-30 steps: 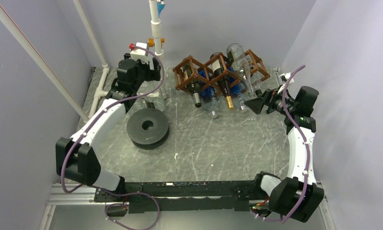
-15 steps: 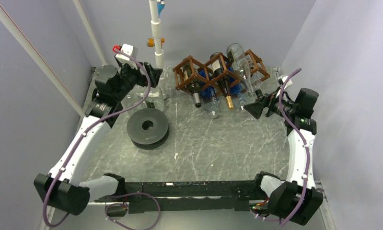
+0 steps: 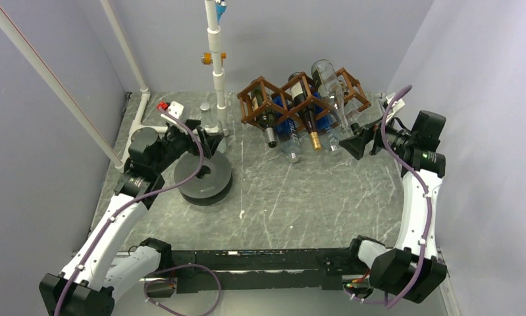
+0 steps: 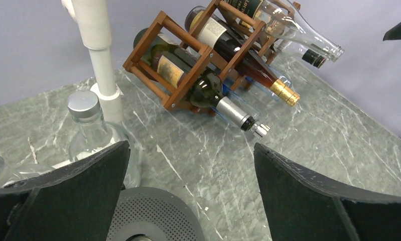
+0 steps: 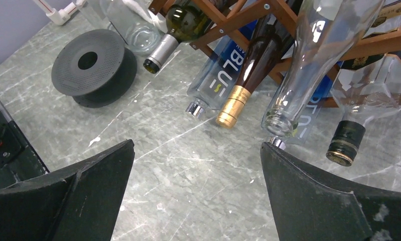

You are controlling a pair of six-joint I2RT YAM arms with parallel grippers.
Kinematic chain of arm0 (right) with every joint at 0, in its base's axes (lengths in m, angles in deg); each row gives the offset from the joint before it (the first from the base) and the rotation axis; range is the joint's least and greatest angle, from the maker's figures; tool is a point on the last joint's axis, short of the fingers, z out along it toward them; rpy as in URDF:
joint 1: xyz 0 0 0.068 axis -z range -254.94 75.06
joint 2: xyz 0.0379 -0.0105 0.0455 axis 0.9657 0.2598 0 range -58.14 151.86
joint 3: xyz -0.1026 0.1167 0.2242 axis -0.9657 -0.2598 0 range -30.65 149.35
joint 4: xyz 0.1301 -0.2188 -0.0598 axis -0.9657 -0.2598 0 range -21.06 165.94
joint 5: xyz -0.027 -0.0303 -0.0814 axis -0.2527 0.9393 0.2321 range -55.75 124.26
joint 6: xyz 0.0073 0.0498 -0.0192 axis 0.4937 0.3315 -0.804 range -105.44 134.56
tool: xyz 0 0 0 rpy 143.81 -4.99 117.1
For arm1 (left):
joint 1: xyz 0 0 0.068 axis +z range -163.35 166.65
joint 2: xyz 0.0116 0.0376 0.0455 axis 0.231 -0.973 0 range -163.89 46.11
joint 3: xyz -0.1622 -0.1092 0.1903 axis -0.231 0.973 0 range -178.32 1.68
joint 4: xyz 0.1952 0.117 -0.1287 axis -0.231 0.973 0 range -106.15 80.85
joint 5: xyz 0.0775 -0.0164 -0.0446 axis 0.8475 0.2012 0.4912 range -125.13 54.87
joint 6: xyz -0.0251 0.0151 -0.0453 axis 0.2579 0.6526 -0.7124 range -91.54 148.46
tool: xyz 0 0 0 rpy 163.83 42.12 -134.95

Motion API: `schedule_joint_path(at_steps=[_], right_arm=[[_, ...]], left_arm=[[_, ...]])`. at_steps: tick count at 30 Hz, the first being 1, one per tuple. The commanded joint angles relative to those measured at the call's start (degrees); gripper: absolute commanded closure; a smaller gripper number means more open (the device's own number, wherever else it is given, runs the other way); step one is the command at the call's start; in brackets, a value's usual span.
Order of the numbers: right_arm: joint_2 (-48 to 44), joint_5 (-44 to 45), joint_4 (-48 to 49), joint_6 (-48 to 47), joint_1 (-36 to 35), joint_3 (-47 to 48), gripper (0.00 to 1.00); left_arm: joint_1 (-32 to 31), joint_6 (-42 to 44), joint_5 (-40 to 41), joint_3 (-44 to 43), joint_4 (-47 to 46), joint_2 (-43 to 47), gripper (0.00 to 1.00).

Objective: Take the wine bottle off the wine rack
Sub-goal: Pick up the wine bottle from the wine rack.

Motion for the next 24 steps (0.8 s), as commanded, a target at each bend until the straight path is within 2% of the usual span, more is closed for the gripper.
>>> schedule_joint_path(at_steps=[1,5,13,24], right_arm=[[3.4,-1.8,-5.5,-4.5,0.3,6.2,0.00],[4.9,-1.8,-6.5,-4.9,0.3,9.0,0.00],[8.0,1.2,-1.5,0.7,0.2,12.3,0.00],[11.7,5.6,-2.7,0.1,-1.7,16.1,0.00]], left_arm=[[0.2,1.8,-1.2,1.2,-4.5,1.9,0.01],[0.2,2.9,-2.7,1.2,-4.6,1.5,0.01],[0.2,4.2,-3.2,1.5,-4.9,1.2,0.01],[0.1,2.8,-4.6,1.9,-5.8,0.5,0.01]])
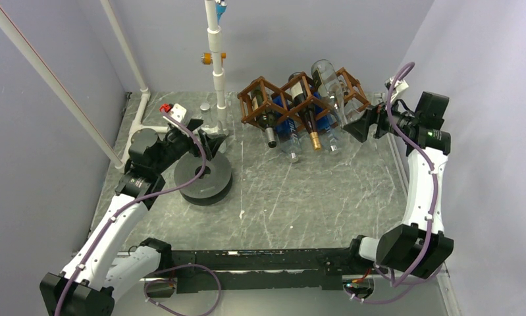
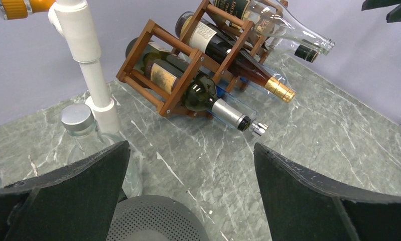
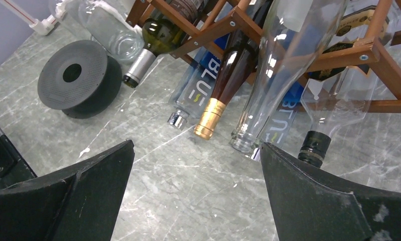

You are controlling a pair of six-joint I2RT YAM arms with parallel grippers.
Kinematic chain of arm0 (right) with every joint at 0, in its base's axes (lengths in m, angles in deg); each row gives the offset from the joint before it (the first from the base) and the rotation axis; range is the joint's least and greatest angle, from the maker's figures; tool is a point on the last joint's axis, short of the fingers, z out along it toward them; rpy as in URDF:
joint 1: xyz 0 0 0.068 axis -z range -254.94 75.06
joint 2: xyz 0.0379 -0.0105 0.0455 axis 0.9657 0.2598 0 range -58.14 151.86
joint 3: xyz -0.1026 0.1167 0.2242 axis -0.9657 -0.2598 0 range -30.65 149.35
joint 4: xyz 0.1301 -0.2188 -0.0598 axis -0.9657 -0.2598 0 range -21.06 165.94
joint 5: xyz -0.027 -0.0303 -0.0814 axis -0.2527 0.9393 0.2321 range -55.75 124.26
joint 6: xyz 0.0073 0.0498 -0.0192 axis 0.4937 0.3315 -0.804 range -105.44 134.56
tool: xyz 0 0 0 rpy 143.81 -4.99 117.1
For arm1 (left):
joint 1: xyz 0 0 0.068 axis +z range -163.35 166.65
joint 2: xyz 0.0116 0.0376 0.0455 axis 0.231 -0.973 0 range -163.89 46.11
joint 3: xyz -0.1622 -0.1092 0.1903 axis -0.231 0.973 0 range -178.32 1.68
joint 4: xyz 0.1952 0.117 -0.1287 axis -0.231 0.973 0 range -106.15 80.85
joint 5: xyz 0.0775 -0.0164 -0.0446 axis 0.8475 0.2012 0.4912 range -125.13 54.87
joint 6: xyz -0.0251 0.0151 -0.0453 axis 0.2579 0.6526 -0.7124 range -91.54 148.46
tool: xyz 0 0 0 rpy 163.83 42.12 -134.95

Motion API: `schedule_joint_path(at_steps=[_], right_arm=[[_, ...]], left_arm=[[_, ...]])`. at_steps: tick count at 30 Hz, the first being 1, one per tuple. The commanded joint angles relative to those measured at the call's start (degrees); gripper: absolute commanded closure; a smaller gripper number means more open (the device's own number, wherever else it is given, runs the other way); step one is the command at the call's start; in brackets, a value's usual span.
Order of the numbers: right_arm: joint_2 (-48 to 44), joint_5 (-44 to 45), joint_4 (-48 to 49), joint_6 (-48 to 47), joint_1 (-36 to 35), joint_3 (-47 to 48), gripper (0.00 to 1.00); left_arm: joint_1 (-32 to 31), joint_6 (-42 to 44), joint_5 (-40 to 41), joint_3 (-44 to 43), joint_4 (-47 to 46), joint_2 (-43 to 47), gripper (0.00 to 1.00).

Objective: Take the wine bottle off the wine rack
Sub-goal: Pick up the wine bottle from the wine rack.

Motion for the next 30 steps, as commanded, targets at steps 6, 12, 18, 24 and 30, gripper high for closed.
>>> schedule_joint_path(at_steps=[6,12,18,24,30], right_arm=[[2.6,7.5,1.5,-0.9,-3.4,4.9,0.00],[5.0,14.1,0.4,-2.3,-7.0,7.2,0.00],[7.4,21.3,3.3,-0.2,-10.3,7.3,0.00],[12.5,25.4,4.6,3.1,-12.1,9.7,0.00],[18.5,26.5,3.9,6.0,-13.0,13.2,0.07]], left_arm=[[0.1,-0.6,-2.2,-0.1,-3.2,0.5,0.01],[0.1,-1.4,-3.0,-0.3,-3.3,1.0,0.01],[0.1,-2.1,-3.8,-0.5,-3.3,1.5,0.01],[0.1,-2.0,-4.0,-0.5,-3.3,1.8,0.01],[0.1,-2.4,-4.1,-0.4,-3.5,1.5,0.01]])
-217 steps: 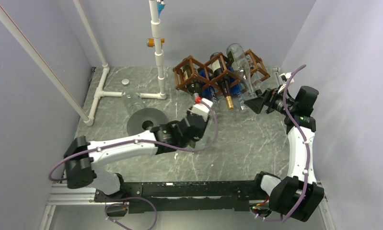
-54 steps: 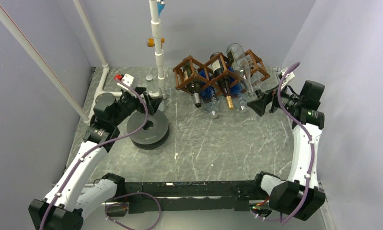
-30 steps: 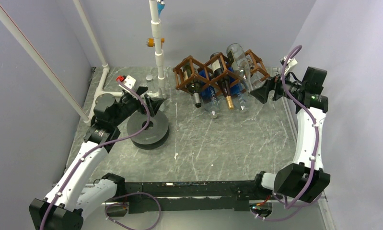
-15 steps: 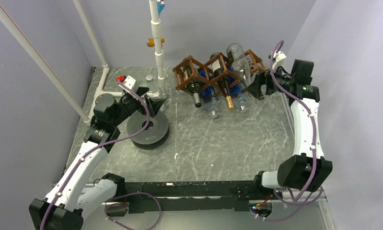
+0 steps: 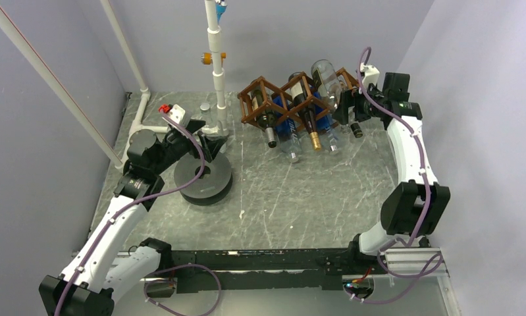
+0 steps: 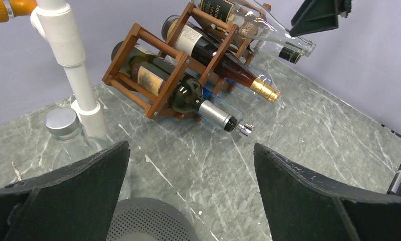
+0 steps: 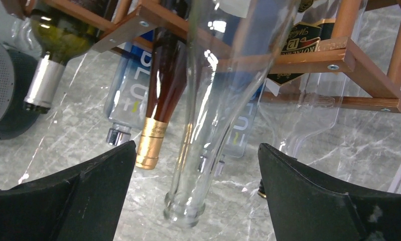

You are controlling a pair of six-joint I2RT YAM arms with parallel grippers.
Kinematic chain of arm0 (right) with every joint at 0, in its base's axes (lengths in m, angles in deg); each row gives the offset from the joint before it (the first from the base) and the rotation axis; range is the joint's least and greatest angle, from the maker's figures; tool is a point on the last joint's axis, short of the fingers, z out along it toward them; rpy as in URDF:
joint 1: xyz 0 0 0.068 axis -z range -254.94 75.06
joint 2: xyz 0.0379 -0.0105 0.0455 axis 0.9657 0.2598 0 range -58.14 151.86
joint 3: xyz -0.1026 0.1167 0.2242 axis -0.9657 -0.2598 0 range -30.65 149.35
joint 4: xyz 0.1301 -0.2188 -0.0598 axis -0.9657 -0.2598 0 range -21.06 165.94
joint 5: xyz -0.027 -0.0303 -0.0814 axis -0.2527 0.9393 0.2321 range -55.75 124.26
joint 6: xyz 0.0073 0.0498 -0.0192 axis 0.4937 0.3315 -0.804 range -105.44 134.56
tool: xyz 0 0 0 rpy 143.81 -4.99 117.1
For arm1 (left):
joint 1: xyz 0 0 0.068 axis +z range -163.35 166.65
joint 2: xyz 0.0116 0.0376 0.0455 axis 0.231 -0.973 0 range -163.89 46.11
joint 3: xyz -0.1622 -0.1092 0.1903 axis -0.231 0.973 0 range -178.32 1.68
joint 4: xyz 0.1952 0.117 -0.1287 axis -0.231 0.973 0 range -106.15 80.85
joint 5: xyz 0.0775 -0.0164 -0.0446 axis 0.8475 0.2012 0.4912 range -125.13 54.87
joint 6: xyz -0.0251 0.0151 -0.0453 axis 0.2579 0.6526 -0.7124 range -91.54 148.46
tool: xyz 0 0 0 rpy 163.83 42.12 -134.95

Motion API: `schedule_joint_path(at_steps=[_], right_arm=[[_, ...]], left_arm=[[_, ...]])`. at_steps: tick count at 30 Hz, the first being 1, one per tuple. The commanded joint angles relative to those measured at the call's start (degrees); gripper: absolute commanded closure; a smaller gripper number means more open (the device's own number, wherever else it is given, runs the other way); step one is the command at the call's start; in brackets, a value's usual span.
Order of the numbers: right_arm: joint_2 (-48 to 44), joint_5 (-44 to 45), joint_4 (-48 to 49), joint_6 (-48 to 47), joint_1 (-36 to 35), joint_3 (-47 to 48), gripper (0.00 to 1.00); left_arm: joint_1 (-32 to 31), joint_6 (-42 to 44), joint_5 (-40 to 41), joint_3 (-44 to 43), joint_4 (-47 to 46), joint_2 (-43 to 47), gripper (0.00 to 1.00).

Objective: Take the wine bottle off the wine rack
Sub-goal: Pick up the wine bottle from the wine rack.

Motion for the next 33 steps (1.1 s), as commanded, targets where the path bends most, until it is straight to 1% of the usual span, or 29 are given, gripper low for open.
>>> schedule_joint_path(at_steps=[1,6,9,11,16,27,33], right_arm=[[2.8,2.5,2.1,3.9,-0.9,3.7,0.09],[5.1,5.4,3.3,6.8,-2.9,3.4,0.18],[6.5,6.6,4.0,8.8,-3.2,3.5,0.23],[7.0,6.7,4.7,9.6,-3.3,3.0,0.27],[8.4,7.3,5.1,10.6,-4.1,3.5,0.30],[9.5,9.0,7.5,12.6,-5.5,2.5,0.31],[10.2,8.9,7.7,13.2,-5.6,2.3,0.35]], left_arm=[[0.1,-1.0,-1.4,-0.4,-3.4,0.7,0.01],[0.1,-0.5,-1.3,-0.5,-3.1,0.9,0.01],[0.1,-0.2,-0.5,-0.4,-2.8,1.1,0.01],[0.1,-0.5,-1.4,-0.5,-3.1,1.0,0.01],[0.1,-0.5,-1.4,-0.4,-3.1,1.3,0.01],[0.1,-0.4,-1.7,-0.3,-3.3,1.3,0.01],[0.1,-0.5,-1.8,-0.3,-3.4,1.2,0.01]])
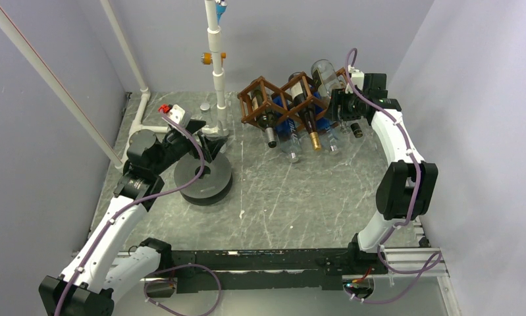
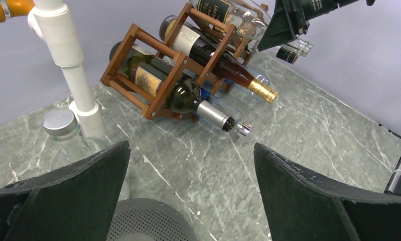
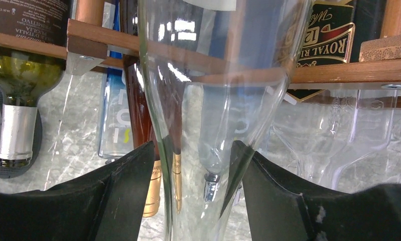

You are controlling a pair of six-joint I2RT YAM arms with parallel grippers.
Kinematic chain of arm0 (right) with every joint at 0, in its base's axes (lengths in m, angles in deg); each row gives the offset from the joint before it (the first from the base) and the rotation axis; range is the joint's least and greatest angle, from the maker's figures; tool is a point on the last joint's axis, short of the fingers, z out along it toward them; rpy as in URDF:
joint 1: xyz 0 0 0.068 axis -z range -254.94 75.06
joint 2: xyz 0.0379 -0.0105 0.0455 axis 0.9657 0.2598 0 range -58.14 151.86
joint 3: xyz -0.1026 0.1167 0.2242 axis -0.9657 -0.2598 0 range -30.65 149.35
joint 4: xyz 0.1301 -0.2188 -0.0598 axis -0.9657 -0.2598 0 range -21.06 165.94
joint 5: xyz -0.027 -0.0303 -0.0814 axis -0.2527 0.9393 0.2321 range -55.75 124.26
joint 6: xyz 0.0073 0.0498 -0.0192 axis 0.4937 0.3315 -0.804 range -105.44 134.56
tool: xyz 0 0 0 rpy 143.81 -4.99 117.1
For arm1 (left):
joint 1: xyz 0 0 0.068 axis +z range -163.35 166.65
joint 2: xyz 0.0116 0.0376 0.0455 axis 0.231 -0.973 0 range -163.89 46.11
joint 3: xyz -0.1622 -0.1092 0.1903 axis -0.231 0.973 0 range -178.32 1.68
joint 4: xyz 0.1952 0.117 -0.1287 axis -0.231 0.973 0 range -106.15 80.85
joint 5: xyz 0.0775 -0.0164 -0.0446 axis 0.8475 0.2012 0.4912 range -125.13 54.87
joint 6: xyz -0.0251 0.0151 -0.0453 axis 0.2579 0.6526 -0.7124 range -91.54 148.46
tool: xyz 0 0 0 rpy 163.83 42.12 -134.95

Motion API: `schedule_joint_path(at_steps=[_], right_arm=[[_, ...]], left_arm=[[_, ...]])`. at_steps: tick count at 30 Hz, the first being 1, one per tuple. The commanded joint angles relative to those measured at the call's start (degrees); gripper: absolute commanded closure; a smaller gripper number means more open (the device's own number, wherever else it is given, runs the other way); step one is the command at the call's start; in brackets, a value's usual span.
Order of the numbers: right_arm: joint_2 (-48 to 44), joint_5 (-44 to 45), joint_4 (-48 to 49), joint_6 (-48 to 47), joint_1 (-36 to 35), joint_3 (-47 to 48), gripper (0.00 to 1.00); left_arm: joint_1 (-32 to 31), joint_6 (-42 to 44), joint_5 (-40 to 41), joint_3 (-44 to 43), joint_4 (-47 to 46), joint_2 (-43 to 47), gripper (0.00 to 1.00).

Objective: Take the wine bottle off the wine rack
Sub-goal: Pick up the wine bottle from the wine rack.

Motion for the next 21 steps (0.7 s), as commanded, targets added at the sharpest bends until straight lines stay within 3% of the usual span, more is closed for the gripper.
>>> schedule_joint_path(at_steps=[1,21], right_arm=[[0.2,0.5,2.6,1.4,-0.3,1.0,0.35],[0.4,1.8,3.3,1.6,-0.8,-0.4,0.37]], left_arm=[[0.1,-0.1,-1.4,-0.3,-3.4,1.1,0.01],[0.1,-0.2,-1.7,-0.2,-3.6,1.2,0.01]])
